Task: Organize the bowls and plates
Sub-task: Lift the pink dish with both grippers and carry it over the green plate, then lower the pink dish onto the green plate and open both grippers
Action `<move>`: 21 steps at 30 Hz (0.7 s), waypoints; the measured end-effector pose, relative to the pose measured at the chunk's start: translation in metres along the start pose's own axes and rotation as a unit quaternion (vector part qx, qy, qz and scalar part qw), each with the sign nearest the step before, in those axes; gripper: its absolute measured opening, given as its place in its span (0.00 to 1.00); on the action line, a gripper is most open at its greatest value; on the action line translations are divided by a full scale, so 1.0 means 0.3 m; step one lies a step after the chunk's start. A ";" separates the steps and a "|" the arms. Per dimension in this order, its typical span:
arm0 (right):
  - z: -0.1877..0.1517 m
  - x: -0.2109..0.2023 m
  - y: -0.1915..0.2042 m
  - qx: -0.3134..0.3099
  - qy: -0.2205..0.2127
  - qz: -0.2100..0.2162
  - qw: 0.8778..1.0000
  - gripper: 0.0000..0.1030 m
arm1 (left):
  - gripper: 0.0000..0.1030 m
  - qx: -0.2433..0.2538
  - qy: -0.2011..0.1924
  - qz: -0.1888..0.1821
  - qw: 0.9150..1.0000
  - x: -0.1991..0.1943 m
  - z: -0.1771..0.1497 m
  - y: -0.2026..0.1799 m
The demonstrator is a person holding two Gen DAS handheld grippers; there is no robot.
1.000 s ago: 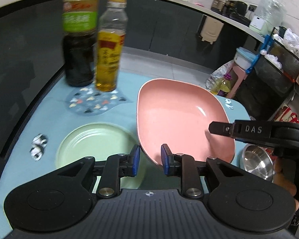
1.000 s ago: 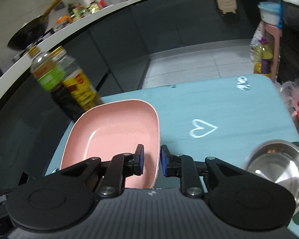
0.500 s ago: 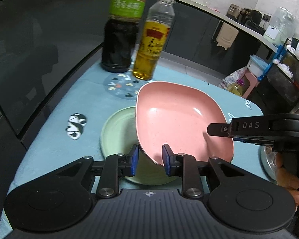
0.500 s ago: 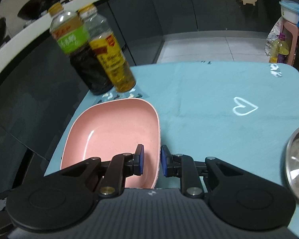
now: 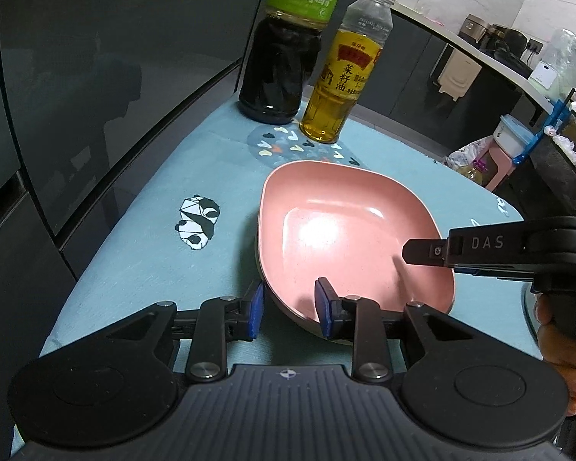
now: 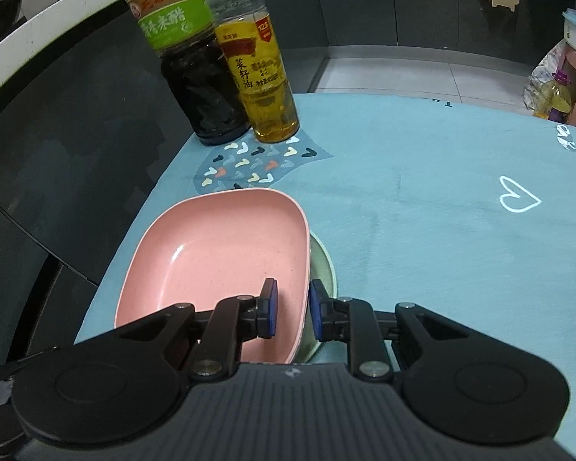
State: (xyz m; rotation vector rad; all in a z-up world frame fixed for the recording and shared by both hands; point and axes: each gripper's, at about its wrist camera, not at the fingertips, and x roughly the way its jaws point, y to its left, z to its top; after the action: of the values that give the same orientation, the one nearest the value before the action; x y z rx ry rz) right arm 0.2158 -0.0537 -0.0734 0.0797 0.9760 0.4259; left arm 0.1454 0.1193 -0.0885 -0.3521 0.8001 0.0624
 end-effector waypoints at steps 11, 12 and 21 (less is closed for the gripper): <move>0.011 0.029 -0.035 0.019 0.005 -0.013 1.000 0.07 | 0.26 0.018 -0.002 0.005 1.000 0.044 0.008 -0.037; 0.012 0.037 -0.040 0.022 0.007 -0.012 1.000 0.07 | 0.26 0.019 0.000 0.005 1.000 0.049 0.008 -0.038; 0.012 0.056 -0.061 0.031 0.011 -0.012 0.999 0.07 | 0.26 0.023 0.000 0.013 1.000 0.057 0.013 -0.035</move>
State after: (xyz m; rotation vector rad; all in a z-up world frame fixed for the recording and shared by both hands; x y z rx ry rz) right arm 0.2327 -0.0634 -0.0892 0.1198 1.0108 0.3739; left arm 0.1619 0.1094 -0.0952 -0.2984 0.8043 0.0685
